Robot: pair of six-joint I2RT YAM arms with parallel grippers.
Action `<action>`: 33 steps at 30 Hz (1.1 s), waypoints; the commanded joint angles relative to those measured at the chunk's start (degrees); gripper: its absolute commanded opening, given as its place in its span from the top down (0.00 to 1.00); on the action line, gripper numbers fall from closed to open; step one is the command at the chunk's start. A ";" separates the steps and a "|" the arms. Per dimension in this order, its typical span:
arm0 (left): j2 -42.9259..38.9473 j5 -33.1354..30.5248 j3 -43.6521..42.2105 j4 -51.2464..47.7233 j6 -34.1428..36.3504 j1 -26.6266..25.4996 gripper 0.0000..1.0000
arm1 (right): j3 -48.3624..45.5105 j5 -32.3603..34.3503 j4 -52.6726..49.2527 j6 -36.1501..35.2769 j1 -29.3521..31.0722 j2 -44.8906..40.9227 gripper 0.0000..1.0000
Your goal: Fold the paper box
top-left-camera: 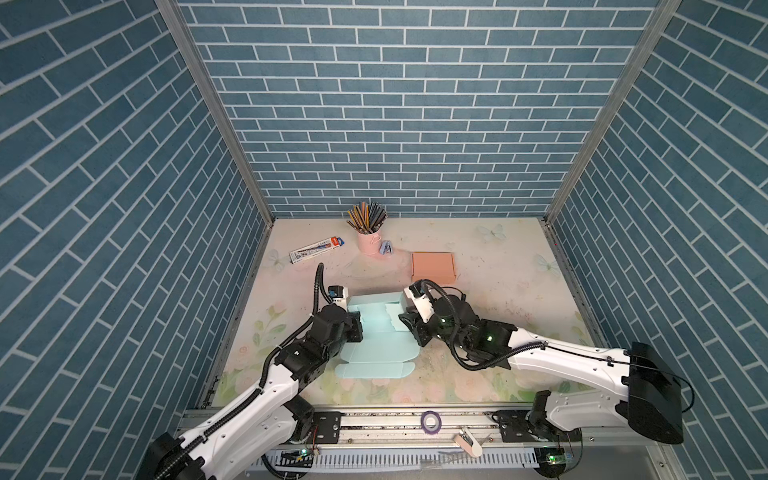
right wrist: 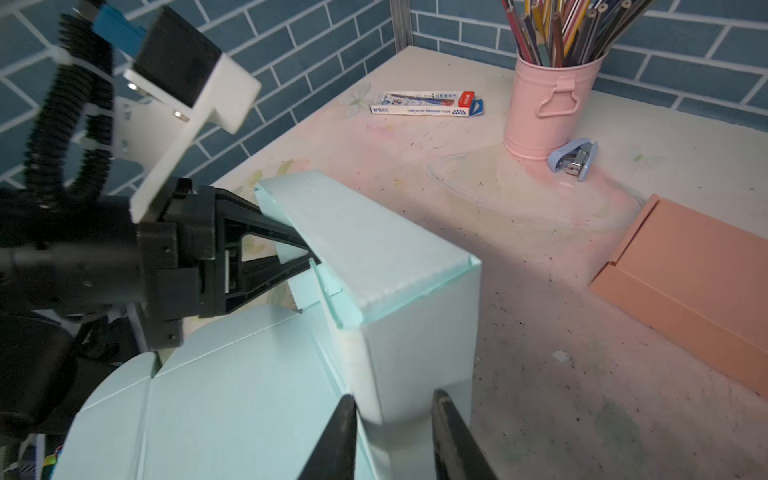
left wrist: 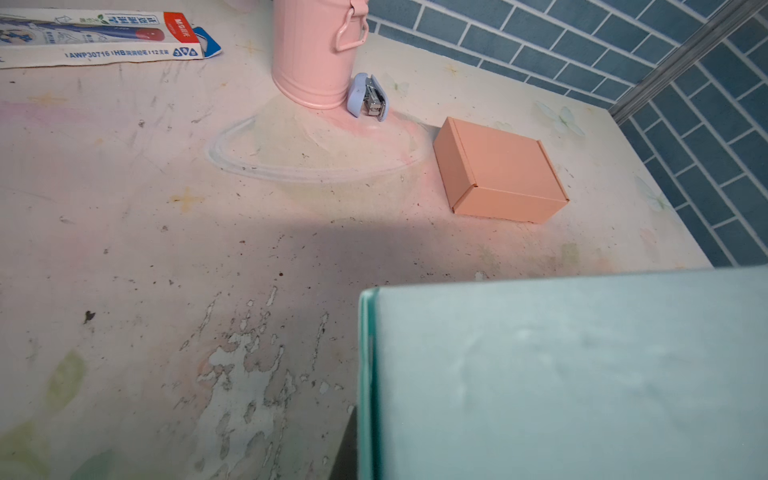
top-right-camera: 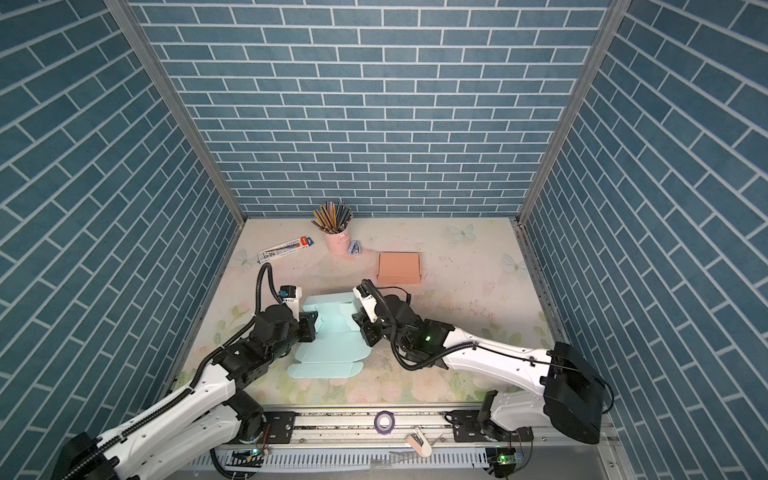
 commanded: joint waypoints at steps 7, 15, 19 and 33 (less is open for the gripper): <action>0.17 0.54 -1.21 4.57 -0.10 -0.89 0.91 | 7.34 12.00 -3.99 3.71 2.42 8.04 0.73; -1.11 -1.78 -2.09 5.40 -1.65 -1.42 0.91 | 14.57 19.82 -10.43 3.60 4.50 14.10 0.73; -0.82 -2.09 -2.36 5.78 -1.84 -1.69 0.91 | 16.58 22.03 -12.69 4.12 4.98 15.85 0.72; 2.35 -2.34 -2.12 8.03 -1.93 -1.89 0.91 | 19.24 30.24 -17.73 4.57 5.30 19.08 0.75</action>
